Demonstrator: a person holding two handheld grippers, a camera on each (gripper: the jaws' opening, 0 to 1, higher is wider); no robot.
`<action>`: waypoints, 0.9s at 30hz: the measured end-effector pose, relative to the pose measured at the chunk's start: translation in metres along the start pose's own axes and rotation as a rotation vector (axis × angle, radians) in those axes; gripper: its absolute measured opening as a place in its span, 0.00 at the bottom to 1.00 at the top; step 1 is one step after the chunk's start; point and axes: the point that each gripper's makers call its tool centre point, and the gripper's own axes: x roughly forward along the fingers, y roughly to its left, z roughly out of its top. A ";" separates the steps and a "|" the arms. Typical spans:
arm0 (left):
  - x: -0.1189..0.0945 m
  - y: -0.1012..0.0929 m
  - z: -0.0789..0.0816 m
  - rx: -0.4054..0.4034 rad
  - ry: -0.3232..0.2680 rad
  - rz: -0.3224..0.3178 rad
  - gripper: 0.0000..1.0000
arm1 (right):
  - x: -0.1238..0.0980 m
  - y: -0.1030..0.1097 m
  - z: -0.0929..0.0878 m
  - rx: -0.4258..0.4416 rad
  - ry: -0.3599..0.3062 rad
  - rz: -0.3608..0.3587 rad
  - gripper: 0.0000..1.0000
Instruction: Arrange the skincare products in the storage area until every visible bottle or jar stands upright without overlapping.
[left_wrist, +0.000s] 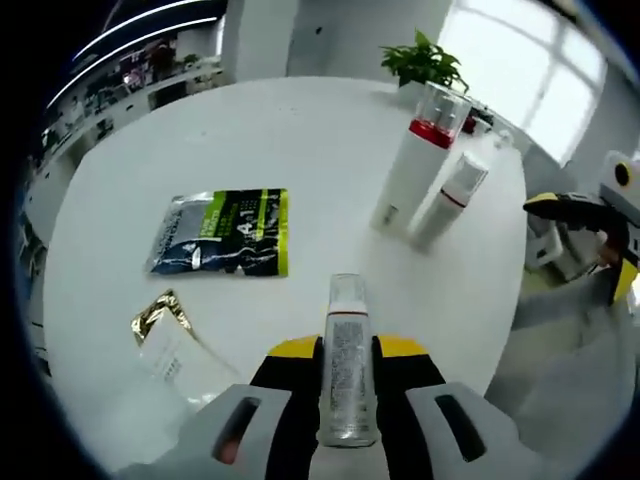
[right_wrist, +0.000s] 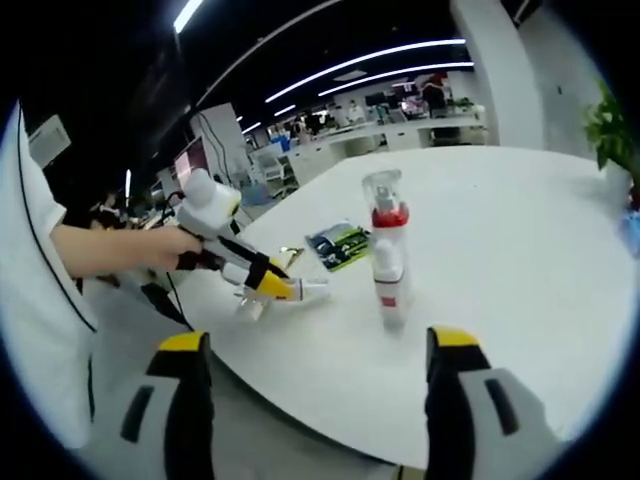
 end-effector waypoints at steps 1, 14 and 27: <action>0.001 -0.002 0.000 0.005 0.000 -0.007 0.16 | 0.000 0.001 0.000 -0.001 0.001 0.002 0.89; 0.012 -0.012 -0.019 0.161 0.235 -0.021 0.16 | -0.005 0.003 -0.003 0.002 -0.002 0.003 0.89; 0.020 -0.012 -0.031 0.211 0.363 -0.033 0.17 | -0.010 -0.001 -0.002 0.016 -0.020 -0.013 0.88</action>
